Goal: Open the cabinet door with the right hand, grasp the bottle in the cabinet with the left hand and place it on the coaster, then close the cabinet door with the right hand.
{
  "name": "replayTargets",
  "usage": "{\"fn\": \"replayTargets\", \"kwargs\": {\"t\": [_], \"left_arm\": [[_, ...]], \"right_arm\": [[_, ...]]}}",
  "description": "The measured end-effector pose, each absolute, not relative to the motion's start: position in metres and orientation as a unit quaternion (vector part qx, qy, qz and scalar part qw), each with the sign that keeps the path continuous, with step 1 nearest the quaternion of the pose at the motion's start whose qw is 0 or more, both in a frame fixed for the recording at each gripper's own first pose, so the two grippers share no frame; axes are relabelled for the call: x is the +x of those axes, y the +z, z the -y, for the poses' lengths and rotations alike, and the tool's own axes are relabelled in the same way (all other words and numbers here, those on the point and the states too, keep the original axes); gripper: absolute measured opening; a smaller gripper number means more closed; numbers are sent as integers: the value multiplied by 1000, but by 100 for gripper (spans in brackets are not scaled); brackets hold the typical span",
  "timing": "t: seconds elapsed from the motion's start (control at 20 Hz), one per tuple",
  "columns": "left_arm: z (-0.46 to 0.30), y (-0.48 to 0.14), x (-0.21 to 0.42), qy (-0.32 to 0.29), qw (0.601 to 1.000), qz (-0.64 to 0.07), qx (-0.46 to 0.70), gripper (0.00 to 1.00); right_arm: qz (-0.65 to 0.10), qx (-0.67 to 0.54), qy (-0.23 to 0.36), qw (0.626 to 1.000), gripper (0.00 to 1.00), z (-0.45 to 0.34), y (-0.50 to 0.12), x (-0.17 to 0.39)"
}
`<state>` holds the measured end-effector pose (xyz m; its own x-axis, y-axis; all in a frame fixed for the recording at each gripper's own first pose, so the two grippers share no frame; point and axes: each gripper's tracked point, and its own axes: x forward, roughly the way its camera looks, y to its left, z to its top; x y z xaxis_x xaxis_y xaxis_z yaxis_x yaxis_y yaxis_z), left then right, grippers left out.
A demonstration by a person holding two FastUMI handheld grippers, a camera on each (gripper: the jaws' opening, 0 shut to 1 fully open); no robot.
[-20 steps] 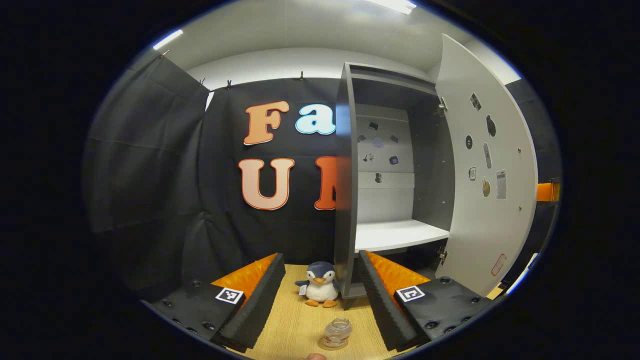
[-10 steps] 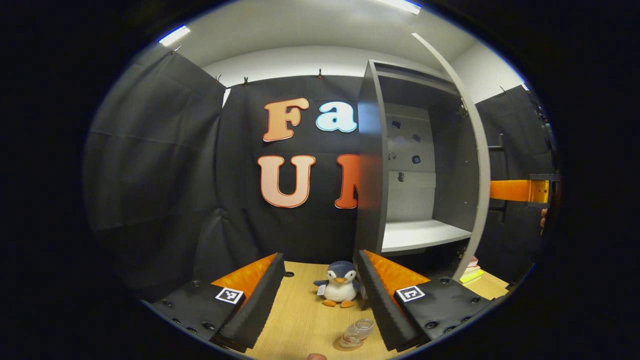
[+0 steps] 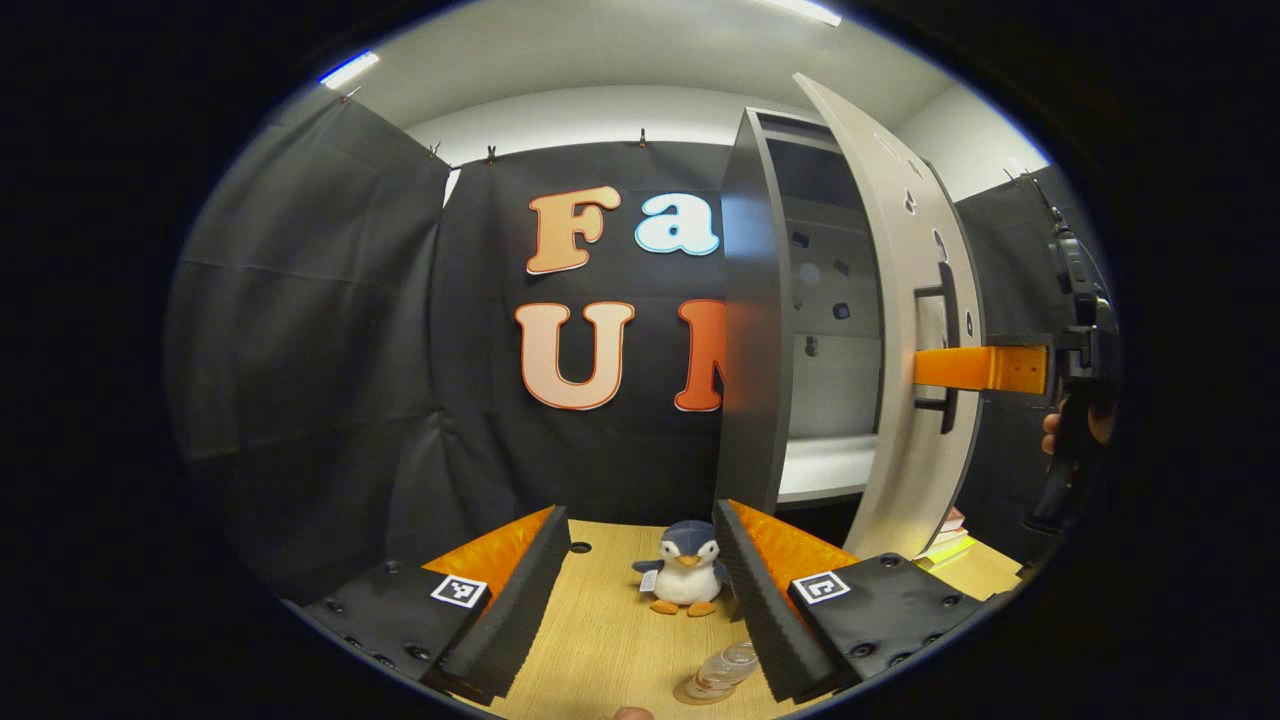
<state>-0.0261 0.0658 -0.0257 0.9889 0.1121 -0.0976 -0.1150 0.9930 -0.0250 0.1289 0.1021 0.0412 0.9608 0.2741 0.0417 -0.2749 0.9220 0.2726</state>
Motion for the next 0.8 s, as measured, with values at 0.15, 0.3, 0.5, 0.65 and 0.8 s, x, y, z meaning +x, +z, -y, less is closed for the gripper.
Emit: {"fn": "replayTargets", "kwargs": {"t": [0.15,0.3,0.5,0.65,0.8], "left_arm": [[-71,-25,-24,60,997,-46,-4,95],[-74,-26,-24,62,997,-49,-3,95],[-79,-23,-30,65,996,-55,-7,96],[-81,-25,-31,69,996,-57,-13,96],[-85,-26,-34,76,995,-60,-10,95]], "right_arm": [[-2,153,147,977,97,-107,40,129],[-6,167,134,977,98,-109,38,129],[-5,125,112,986,95,-112,36,142],[-7,108,93,990,95,-112,35,139],[-4,105,76,992,95,-112,34,138]]}}
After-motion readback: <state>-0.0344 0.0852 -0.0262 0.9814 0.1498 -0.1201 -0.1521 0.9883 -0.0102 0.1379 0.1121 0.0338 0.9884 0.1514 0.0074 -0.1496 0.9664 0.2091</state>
